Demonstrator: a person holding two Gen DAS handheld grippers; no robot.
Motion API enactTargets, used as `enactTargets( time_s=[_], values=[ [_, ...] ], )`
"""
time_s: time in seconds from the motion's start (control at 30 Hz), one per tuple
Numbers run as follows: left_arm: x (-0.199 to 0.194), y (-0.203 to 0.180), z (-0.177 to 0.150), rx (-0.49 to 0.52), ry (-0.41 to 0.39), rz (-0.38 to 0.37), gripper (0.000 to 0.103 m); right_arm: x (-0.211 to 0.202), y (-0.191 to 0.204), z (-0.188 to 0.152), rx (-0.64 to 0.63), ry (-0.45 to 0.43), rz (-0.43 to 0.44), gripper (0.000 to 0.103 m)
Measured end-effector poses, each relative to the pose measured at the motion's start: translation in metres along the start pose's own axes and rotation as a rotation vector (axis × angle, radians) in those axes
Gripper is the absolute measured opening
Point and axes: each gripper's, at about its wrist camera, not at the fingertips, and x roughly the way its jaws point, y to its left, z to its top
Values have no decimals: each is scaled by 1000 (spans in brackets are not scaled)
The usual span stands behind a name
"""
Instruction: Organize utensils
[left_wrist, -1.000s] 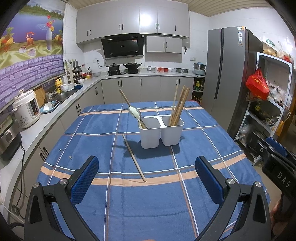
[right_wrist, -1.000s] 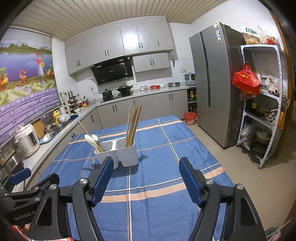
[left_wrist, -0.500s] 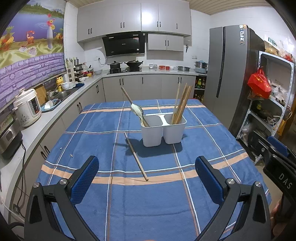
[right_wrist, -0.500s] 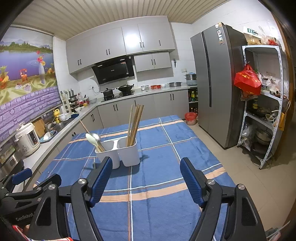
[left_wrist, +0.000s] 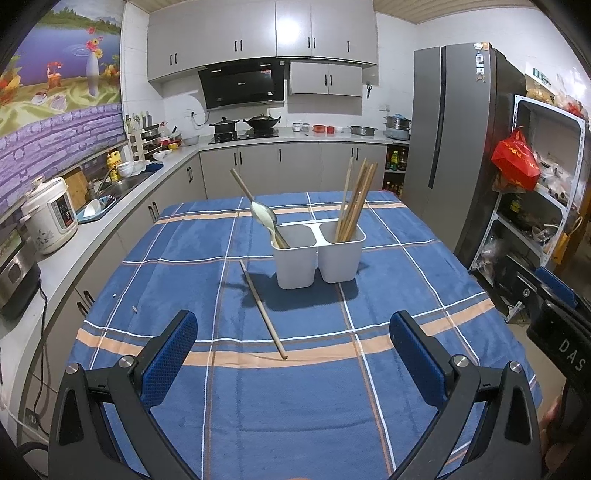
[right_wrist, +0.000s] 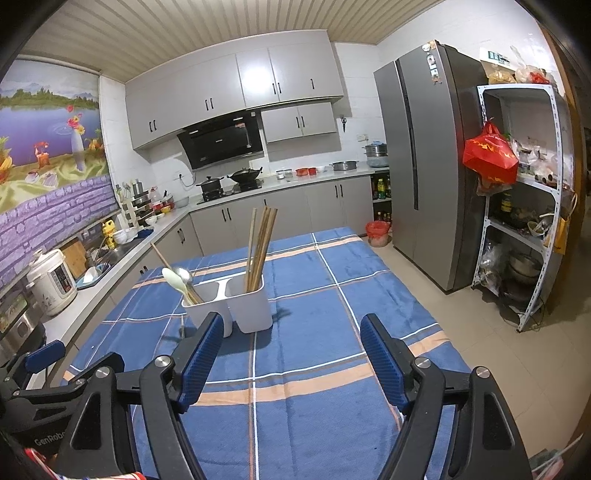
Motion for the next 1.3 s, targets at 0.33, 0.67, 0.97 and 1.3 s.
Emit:
enactTargets(
  time_s=[0.33, 0.67, 0.97, 1.3],
  values=[
    [13, -6, 1, 9, 25, -12, 103, 12, -1, -1, -19, 11, -1, 81],
    [37, 1, 4, -2, 61, 0, 103, 35, 9, -1, -60, 25, 4, 82],
    [71, 17, 0, -28, 132, 8, 103, 69, 19, -6, -71, 95, 2, 83],
    [109, 42, -12, -85, 229, 13, 103, 106, 41, -16, -124, 190, 1, 83]
  ],
)
